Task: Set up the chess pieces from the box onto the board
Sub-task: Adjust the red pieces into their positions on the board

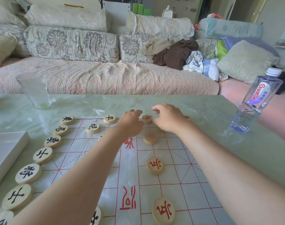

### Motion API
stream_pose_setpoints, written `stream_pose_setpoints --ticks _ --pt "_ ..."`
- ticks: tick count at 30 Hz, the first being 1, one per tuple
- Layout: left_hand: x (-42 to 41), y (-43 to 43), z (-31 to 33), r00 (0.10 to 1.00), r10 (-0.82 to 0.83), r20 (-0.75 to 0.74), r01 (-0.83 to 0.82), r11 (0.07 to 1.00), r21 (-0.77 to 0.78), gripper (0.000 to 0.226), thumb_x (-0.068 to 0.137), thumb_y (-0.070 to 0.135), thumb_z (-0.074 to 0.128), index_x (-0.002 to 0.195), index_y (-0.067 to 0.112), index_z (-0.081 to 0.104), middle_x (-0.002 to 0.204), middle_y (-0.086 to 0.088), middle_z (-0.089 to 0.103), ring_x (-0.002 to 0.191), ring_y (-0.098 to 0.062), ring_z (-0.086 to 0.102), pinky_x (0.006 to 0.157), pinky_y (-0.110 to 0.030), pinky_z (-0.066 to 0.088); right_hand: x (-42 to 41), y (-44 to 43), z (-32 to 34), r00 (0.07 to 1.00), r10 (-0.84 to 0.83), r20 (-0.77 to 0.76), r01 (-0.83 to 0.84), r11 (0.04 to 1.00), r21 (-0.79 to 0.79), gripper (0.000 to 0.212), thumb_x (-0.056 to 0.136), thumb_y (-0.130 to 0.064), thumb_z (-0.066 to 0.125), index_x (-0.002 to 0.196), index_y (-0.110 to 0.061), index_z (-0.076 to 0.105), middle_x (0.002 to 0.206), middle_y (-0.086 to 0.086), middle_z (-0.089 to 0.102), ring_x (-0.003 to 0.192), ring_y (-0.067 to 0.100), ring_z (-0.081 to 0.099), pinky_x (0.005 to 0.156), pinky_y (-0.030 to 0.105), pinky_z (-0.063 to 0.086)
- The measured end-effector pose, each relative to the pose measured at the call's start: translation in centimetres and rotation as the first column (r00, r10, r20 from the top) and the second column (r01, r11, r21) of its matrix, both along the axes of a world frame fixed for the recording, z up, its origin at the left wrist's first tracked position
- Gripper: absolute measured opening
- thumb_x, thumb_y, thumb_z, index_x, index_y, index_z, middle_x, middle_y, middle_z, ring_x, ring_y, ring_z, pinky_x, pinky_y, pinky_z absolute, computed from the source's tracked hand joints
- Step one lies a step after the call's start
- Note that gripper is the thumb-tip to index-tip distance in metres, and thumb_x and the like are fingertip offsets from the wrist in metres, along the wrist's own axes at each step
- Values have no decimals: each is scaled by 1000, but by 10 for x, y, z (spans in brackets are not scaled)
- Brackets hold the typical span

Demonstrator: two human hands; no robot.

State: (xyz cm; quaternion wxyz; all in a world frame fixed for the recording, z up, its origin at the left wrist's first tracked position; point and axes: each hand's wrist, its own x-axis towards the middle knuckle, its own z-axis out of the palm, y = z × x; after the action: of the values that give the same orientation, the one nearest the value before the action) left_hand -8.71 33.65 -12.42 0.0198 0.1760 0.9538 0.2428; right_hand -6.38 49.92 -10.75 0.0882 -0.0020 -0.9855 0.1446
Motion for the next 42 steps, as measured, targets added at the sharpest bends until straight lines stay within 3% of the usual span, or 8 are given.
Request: stream_pose_setpoints --ticks 2,7,14,18,25,33,37,42 --pt "-7 2 -2 1000 -14 3 14 1000 -7 49 96 28 48 144 18 39 141 -6 45 131 -26 37 104 -35 32 -13 -5 -5 998 4 68 -7 999 48 56 88 -55 60 136 -26 54 137 -4 56 128 24 49 106 43 37" --pt "-14 3 -6 999 -36 -30 34 998 -52 43 95 29 49 138 21 48 134 -9 47 126 -27 38 103 -32 29 -26 -6 -18 991 94 91 -93 996 -6 19 86 -26 62 104 -22 60 107 -7 65 100 27 56 84 38 44" --pt "-16 1 -8 998 -69 -6 69 996 -52 47 96 24 45 143 25 41 140 -4 44 130 -27 32 103 -34 30 -21 -5 -13 994 60 88 -58 998 -35 65 82 -62 66 139 -34 53 125 -11 61 124 18 49 106 41 35" --pt "-16 -2 -9 996 -77 -46 76 997 -14 44 95 21 48 138 24 46 134 0 52 125 -22 38 97 -27 31 -18 -1 -14 992 92 85 -87 994 -63 48 87 -46 66 133 -32 58 127 -10 62 125 20 51 105 41 39" --pt "-15 0 -10 994 -91 -69 90 996 -17 45 95 22 49 140 21 45 139 -8 45 127 -27 37 102 -30 28 -18 -4 -16 995 78 62 -74 995 -73 45 87 -48 65 129 -32 62 129 -7 63 123 22 53 104 41 42" --pt "-17 0 -15 992 -107 -72 106 994 -18 46 93 20 50 138 24 48 137 -4 46 127 -26 37 104 -33 32 -15 -3 -15 993 76 88 -68 994 -89 33 83 -52 66 111 -33 69 116 -9 66 112 20 57 97 40 46" --pt "-13 2 -10 990 -92 -106 93 996 -2 52 92 18 50 143 25 40 141 -4 41 130 -25 35 107 -39 34 -8 12 -1 994 17 104 2 984 -181 51 87 -26 62 138 -30 55 131 -12 60 117 16 56 104 36 43" --pt "-4 23 -4 965 -138 -225 150 988 38 37 94 17 48 128 29 56 125 0 51 117 -22 43 102 -38 37 6 44 8 989 0 148 35 972 -233 60 81 0 49 131 -31 61 121 -17 64 104 7 56 89 19 40"
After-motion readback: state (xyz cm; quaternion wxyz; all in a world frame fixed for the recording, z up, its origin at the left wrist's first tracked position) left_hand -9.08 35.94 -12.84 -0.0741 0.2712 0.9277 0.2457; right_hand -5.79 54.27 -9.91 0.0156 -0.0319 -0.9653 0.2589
